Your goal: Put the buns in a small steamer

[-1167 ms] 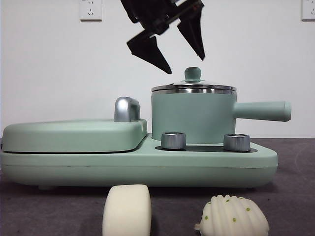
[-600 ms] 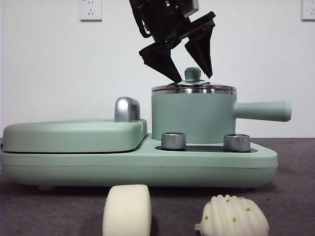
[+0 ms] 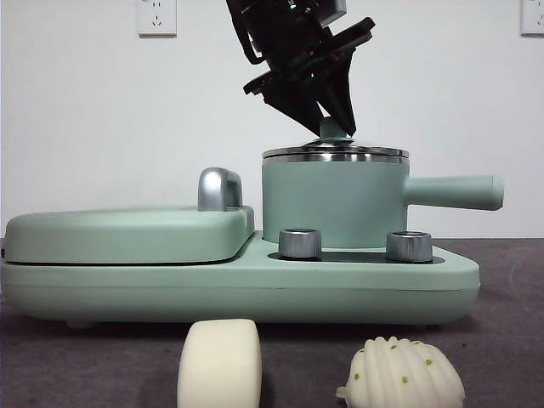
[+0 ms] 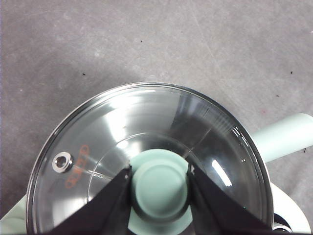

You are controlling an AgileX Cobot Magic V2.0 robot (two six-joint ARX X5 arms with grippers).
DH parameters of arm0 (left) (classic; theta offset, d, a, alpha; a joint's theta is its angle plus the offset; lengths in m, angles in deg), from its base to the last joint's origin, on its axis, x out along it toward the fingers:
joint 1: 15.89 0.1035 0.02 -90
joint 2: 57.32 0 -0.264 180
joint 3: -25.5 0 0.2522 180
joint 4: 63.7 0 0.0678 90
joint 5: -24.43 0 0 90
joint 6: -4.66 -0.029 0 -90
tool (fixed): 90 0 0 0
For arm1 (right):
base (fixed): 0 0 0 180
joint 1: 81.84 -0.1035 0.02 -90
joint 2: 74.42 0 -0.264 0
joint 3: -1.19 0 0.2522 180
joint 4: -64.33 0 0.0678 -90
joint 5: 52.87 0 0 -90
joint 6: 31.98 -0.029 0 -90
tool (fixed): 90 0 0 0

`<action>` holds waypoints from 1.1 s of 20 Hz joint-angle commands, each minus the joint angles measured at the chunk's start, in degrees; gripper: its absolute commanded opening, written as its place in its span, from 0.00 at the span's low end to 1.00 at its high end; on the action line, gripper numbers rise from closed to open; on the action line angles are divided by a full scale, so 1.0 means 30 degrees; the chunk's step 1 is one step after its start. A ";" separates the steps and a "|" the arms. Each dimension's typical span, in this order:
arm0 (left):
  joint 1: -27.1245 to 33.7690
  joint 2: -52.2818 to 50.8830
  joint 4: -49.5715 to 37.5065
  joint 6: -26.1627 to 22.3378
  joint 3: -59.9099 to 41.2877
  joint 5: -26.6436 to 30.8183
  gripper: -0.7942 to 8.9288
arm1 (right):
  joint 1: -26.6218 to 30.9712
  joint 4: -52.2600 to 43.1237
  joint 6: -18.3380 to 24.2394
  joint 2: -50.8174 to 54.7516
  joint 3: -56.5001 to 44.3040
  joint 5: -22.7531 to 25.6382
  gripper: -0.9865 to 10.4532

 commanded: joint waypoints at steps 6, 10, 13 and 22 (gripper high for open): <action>-0.0204 0.0481 0.1071 -0.0270 0.2907 0.0007 0.14 | -0.0036 -0.0124 0.0138 -0.0073 0.0328 0.0007 0.52; -0.0204 0.0481 0.2936 -0.0277 0.5166 0.0007 0.14 | -0.0036 -0.0058 0.0138 -0.0073 0.0328 0.0007 0.52; -0.0058 0.0481 0.4131 -0.0277 0.6353 0.0007 0.13 | -0.0036 -0.0058 0.0146 -0.0073 0.0328 0.0007 0.52; 0.1792 0.0474 0.5173 -0.0554 0.7023 0.0007 0.10 | -0.0036 -0.0058 0.0146 -0.0073 0.0328 0.0007 0.52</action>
